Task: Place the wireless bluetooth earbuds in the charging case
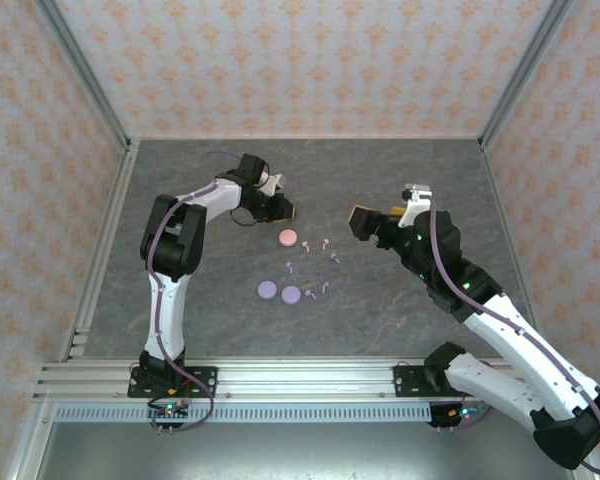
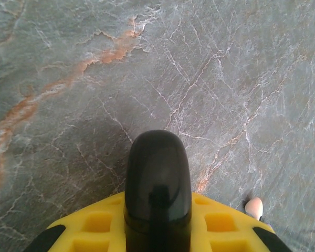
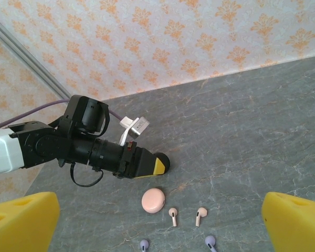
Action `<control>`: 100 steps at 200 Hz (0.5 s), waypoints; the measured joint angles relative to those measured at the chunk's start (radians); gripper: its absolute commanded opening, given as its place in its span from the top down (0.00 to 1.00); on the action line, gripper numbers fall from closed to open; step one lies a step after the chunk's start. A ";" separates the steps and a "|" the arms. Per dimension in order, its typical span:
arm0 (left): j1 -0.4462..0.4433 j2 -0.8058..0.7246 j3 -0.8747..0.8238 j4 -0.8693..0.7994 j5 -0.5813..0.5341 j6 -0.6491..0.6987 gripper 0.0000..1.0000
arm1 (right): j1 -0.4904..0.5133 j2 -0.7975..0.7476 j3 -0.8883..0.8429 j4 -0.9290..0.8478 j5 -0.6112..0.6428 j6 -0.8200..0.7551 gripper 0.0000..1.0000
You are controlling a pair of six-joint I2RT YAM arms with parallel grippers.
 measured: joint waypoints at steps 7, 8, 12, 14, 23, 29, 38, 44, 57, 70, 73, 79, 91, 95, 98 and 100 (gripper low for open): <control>0.000 0.000 0.003 -0.005 -0.004 0.002 0.74 | 0.000 0.000 0.000 -0.002 0.000 0.000 0.01; 0.000 0.000 0.003 -0.006 -0.004 0.002 0.74 | 0.000 0.000 0.000 -0.002 0.000 0.000 0.01; 0.000 0.000 0.005 -0.011 -0.007 0.004 0.72 | 0.000 0.000 0.000 -0.005 0.000 -0.001 0.01; 0.000 0.000 0.005 -0.011 -0.008 0.003 0.72 | 0.000 0.001 0.000 -0.006 0.000 -0.001 0.01; 0.000 0.000 0.011 -0.022 -0.016 0.008 0.69 | 0.000 0.002 0.000 -0.011 0.002 -0.003 0.01; 0.000 0.000 0.014 -0.025 -0.023 0.011 0.67 | 0.000 0.005 0.000 -0.017 0.005 -0.004 0.01; 0.000 0.000 0.018 -0.032 -0.026 0.022 0.63 | 0.000 0.010 0.001 -0.026 0.008 -0.005 0.01; 0.000 0.000 0.018 -0.035 -0.030 0.026 0.61 | 0.000 0.014 0.002 -0.035 0.010 -0.007 0.01; 0.000 0.000 0.019 -0.047 -0.035 0.033 0.56 | 0.000 0.025 0.006 -0.060 0.018 -0.011 0.01; 0.002 -0.001 0.019 -0.061 -0.051 0.044 0.54 | 0.000 0.039 0.018 -0.093 0.023 -0.019 0.01; 0.002 -0.003 0.019 -0.064 -0.053 0.048 0.54 | 0.000 0.044 0.023 -0.103 0.023 -0.023 0.01; 0.002 -0.006 0.019 -0.073 -0.061 0.053 0.53 | 0.000 0.051 0.033 -0.119 0.023 -0.031 0.01; 0.004 -0.022 0.017 -0.086 -0.080 0.062 0.52 | 0.000 0.066 0.055 -0.153 0.023 -0.046 0.01; 0.005 -0.029 0.015 -0.089 -0.085 0.064 0.52 | 0.000 0.071 0.063 -0.166 0.023 -0.051 0.01; 0.005 -0.038 0.012 -0.092 -0.089 0.068 0.52 | 0.000 0.075 0.068 -0.175 0.023 -0.057 0.01; 0.006 -0.044 0.009 -0.092 -0.093 0.068 0.52 | 0.000 0.077 0.072 -0.180 0.023 -0.060 0.01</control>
